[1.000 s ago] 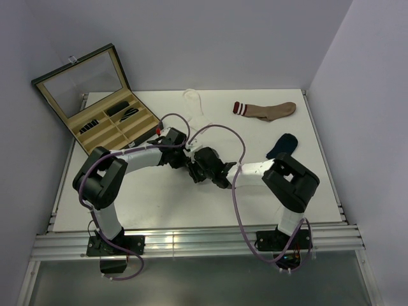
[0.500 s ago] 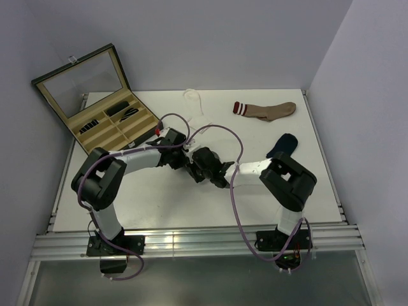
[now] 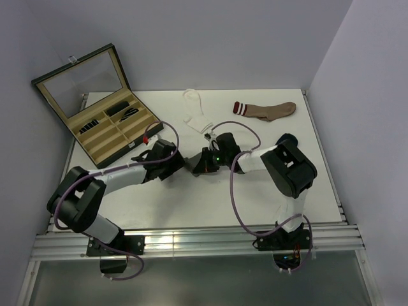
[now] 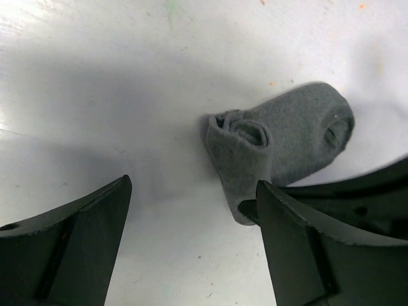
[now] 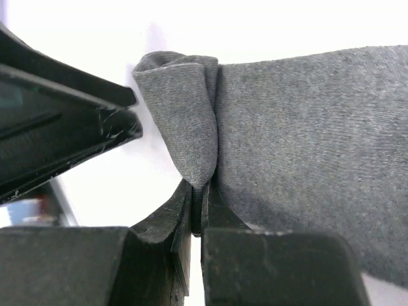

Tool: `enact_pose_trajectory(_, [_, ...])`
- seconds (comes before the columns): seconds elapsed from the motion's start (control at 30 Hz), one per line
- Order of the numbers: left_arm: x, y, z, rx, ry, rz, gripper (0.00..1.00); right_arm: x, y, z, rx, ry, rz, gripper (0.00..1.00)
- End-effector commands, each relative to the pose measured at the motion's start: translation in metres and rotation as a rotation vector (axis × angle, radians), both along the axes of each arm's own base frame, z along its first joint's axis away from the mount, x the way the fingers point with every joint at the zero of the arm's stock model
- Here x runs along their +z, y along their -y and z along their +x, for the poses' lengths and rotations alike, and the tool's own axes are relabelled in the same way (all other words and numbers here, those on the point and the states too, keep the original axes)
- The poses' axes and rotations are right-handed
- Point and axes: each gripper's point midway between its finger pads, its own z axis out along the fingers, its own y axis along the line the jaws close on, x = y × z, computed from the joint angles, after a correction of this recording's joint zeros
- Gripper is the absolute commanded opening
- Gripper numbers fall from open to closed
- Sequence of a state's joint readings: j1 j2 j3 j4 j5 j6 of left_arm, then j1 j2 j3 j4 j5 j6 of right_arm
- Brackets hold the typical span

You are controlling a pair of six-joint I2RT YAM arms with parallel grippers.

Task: Roll the socks
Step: Roll the sock at the center of the board.

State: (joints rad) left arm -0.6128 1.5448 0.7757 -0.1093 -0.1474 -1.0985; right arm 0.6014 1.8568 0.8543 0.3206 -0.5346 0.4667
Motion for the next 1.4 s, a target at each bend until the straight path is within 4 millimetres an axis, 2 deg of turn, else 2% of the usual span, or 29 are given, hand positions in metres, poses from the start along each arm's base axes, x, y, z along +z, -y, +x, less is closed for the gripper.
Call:
enact_pose_trajectory(0.0, [0.028,0.011,0.015,0.013,0.124,-0.102,0.84,0.007,-0.006,-0.014,0.016,-0.171,0.176,0.0])
enact_pose_trajectory(0.1, [0.028,0.019,0.015,-0.025,0.128,-0.124,0.83,0.003,0.0,-0.012,-0.023,-0.252,0.246,0.01])
enact_pose_trajectory(0.33, [0.017,0.032,0.019,-0.059,0.107,-0.15,0.79,-0.01,0.011,-0.012,-0.101,-0.34,0.278,0.04])
enact_pose_trajectory(0.7, [-0.002,0.036,0.026,-0.07,0.073,-0.108,0.7,-0.02,0.019,-0.011,-0.147,-0.379,0.275,0.06])
enact_pose_trajectory(0.8, [-0.009,0.037,0.026,-0.079,0.051,-0.096,0.65,-0.022,0.019,-0.012,-0.148,-0.384,0.276,0.07])
enact_pose_trajectory(1.0, [-0.023,0.038,0.022,-0.092,0.019,-0.079,0.51,-0.024,0.021,-0.011,-0.153,-0.384,0.266,0.08])
enact_pose_trajectory(1.03, [-0.024,0.039,0.022,-0.094,0.017,-0.078,0.43,-0.024,0.021,-0.01,-0.156,-0.383,0.264,0.09])
enact_pose_trajectory(1.1, [-0.028,0.038,0.021,-0.096,0.006,-0.07,0.37,-0.024,0.021,-0.01,-0.154,-0.381,0.254,0.1])
enact_pose_trajectory(1.17, [-0.028,0.04,0.022,-0.104,0.006,-0.069,0.26,-0.022,0.022,-0.007,-0.15,-0.355,0.245,0.12])
enact_pose_trajectory(1.3, [-0.027,0.04,0.023,-0.115,0.008,-0.041,0.06,-0.019,0.027,-0.006,-0.152,-0.32,0.196,0.24])
enact_pose_trajectory(1.37, [-0.023,0.042,0.025,-0.124,0.02,-0.032,0.02,-0.01,0.028,0.0,-0.15,-0.258,0.171,0.33])
